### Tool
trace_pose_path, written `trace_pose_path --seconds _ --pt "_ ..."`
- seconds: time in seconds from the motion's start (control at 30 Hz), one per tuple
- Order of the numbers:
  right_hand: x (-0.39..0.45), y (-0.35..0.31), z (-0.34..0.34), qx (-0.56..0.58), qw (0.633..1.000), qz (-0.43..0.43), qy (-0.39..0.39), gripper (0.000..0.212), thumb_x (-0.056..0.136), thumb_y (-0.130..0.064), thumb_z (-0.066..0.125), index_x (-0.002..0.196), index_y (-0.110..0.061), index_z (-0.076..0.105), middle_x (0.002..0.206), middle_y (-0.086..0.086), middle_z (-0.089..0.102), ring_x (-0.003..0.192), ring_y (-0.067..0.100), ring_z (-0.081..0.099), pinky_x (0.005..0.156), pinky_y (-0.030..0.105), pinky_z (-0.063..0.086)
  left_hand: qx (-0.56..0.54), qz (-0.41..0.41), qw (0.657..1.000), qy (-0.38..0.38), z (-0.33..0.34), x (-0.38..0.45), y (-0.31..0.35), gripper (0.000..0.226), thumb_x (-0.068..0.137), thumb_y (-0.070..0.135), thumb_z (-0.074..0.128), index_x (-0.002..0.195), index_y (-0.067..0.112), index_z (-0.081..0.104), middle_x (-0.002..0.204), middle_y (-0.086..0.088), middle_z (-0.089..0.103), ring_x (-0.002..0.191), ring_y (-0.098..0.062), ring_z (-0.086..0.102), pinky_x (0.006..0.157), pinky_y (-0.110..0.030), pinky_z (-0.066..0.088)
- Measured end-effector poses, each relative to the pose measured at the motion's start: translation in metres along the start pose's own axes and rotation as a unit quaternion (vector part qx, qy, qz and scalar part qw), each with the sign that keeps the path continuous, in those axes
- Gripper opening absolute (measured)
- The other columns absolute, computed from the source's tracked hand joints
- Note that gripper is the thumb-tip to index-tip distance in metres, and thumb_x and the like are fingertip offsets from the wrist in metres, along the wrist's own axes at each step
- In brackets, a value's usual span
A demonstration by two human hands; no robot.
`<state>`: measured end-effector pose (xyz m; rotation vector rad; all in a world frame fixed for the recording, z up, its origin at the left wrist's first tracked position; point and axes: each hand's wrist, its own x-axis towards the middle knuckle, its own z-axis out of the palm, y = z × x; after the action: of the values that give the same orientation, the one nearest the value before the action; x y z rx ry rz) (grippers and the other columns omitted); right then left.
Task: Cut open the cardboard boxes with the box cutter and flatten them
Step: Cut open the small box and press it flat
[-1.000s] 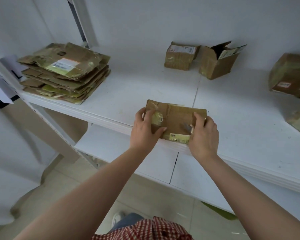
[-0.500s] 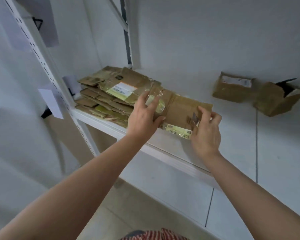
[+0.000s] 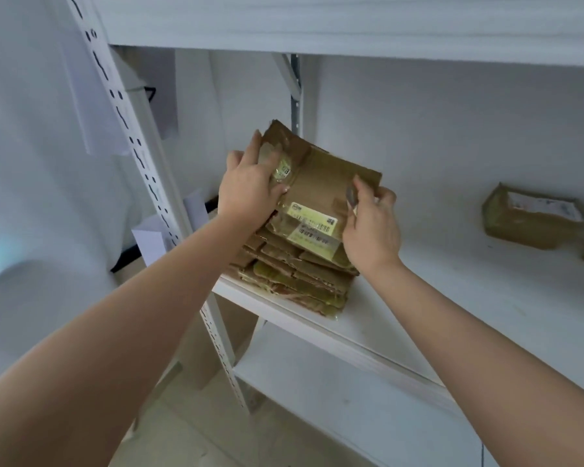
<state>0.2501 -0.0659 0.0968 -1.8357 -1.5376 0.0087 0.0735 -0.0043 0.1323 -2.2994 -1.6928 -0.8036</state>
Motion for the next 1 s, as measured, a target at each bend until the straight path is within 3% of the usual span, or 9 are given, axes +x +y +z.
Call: trace_pose_path --seconds 0.17,0.3,0.37,0.43,0.5,0.6,0.7,0.8,1.0 --pt "-0.003 0.004 0.023 -0.053 0.996 0.037 -0.055 0.046 0.096 -0.018 0.044 0.14 -0.027 0.037 0.13 0.013 0.04 0.107 0.033 0.054 0.078 0.036 0.046 -0.001 -0.01 0.99 -0.144 0.026 0.005 -0.023 0.059 0.094 0.036 0.056 0.148 0.028 0.031 0.159 -0.007 0.014 0.134 -0.04 0.024 0.107 -0.044 0.032" --pt "-0.003 0.006 0.03 -0.14 0.985 0.058 -0.084 0.038 0.096 -0.019 0.044 0.134 -0.025 0.042 0.131 0.013 0.034 0.118 0.033 0.041 0.075 0.034 0.04 -0.01 -0.006 0.98 -0.201 0.044 -0.002 -0.03 0.061 0.093 0.043 0.054 0.148 0.03 0.03 0.158 -0.006 0.018 0.135 -0.041 0.022 0.11 -0.047 0.028" --pt "-0.001 0.007 0.035 -0.173 0.98 0.008 -0.095 0.044 0.095 -0.018 0.045 0.138 -0.026 0.039 0.143 0.014 0.026 0.13 0.034 0.028 0.091 0.039 0.04 0.005 0.001 0.978 -0.209 0.049 -0.003 -0.032 0.058 0.093 0.045 0.053 0.146 0.03 0.033 0.158 -0.006 0.02 0.135 -0.039 0.024 0.11 -0.045 0.027" --pt "-0.001 0.009 0.044 -0.17 0.973 -0.053 -0.146 0.051 0.096 -0.018 0.044 0.144 -0.029 0.032 0.154 0.007 0.018 0.14 0.033 0.016 0.109 0.045 0.026 0.042 0.011 0.98 -0.193 0.051 -0.003 -0.032 0.055 0.094 0.045 0.052 0.145 0.033 0.036 0.157 -0.004 0.024 0.136 -0.036 0.025 0.111 -0.047 0.025" --pt "-0.004 0.014 0.054 -0.146 0.965 -0.062 -0.21 0.053 0.098 -0.017 0.042 0.147 -0.029 0.027 0.158 0.002 0.015 0.145 0.029 0.008 0.116 0.049 0.015 0.08 0.049 0.981 -0.168 0.054 -0.004 -0.029 0.05 0.096 0.043 0.048 0.144 0.033 0.038 0.157 -0.002 0.024 0.142 -0.03 0.019 0.115 -0.05 0.016" --pt "-0.007 0.022 0.064 -0.121 0.961 -0.045 -0.244 0.055 0.098 -0.015 0.039 0.149 -0.029 0.024 0.159 0.002 0.013 0.146 0.027 0.003 0.117 0.052 0.011 0.035 0.097 0.97 -0.219 0.067 -0.012 -0.025 0.051 0.101 0.045 0.029 0.148 0.026 0.029 0.16 -0.003 0.012 0.148 -0.024 0.002 0.118 -0.05 0.004" --pt "-0.009 0.024 0.071 -0.131 0.959 -0.053 -0.245 0.055 0.098 -0.016 0.04 0.149 -0.029 0.023 0.159 0.001 0.01 0.147 0.026 0.0 0.116 0.054 0.009 0.018 0.087 0.958 -0.274 0.09 -0.031 -0.035 0.061 0.1 0.053 0.014 0.153 0.025 0.008 0.161 -0.002 -0.002 0.147 -0.021 -0.008 0.119 -0.048 0.0" --pt "-0.016 0.025 0.079 -0.149 0.96 -0.065 -0.228 0.056 0.096 -0.016 0.043 0.147 -0.027 0.023 0.16 0.002 0.008 0.147 0.026 -0.004 0.116 0.055 0.007 0.008 0.069 0.969 -0.238 0.107 -0.049 -0.041 0.06 0.099 0.053 0.009 0.153 0.028 0.002 0.161 0.002 -0.005 0.147 -0.017 -0.01 0.119 -0.044 -0.003" --pt "-0.023 0.028 0.087 -0.14 0.968 -0.061 -0.199 0.045 0.093 -0.013 0.047 0.136 -0.023 0.036 0.159 0.002 0.013 0.147 0.025 -0.001 0.116 0.055 0.009 0.011 0.061 0.976 -0.207 0.117 -0.054 -0.039 0.058 0.099 0.051 0.012 0.153 0.028 0.012 0.161 0.005 0.005 0.148 -0.016 -0.002 0.118 -0.043 -0.002"
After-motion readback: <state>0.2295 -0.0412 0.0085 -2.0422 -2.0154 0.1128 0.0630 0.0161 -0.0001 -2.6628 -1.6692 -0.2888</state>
